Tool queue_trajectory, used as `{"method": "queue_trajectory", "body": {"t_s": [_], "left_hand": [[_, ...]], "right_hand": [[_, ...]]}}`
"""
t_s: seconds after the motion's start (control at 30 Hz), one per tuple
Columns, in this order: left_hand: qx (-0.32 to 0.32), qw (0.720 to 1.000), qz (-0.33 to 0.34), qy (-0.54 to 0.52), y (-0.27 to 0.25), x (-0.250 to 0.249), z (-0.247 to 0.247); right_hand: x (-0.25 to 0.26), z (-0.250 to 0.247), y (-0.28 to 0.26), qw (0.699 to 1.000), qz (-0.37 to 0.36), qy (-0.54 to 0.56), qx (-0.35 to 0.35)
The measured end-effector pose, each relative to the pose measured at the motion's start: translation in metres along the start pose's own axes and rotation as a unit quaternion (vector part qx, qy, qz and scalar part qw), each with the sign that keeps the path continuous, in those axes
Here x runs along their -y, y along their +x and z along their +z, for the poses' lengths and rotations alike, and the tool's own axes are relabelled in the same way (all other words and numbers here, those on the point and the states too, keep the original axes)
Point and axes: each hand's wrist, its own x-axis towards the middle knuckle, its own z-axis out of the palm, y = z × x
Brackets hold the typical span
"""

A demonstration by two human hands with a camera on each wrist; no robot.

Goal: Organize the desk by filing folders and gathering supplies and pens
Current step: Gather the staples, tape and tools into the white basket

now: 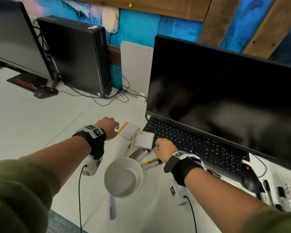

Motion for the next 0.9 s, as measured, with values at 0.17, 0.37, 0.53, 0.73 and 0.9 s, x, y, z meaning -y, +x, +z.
{"method": "queue_trajectory", "body": {"t_s": [0.17, 0.37, 0.53, 0.73, 0.9], "left_hand": [[0.033, 0.999, 0.016, 0.026, 0.023, -0.002, 0.011], [0.048, 0.998, 0.042, 0.026, 0.048, -0.011, 0.016], [0.074, 0.995, 0.070, 0.018, 0.068, -0.022, 0.019], [0.146, 0.985, 0.068, 0.061, 0.082, -0.038, 0.018], [0.145, 0.981, 0.027, 0.124, 0.102, -0.030, 0.031]], "right_hand": [[0.007, 0.008, 0.021, 1.000, -0.004, 0.001, -0.001], [0.017, 0.008, 0.040, 0.999, -0.039, -0.037, -0.008], [0.019, 0.010, 0.051, 0.995, -0.051, -0.085, 0.004], [0.019, 0.013, 0.049, 0.991, -0.036, -0.129, -0.023], [0.018, 0.013, 0.048, 0.992, -0.028, -0.125, -0.001]]}}
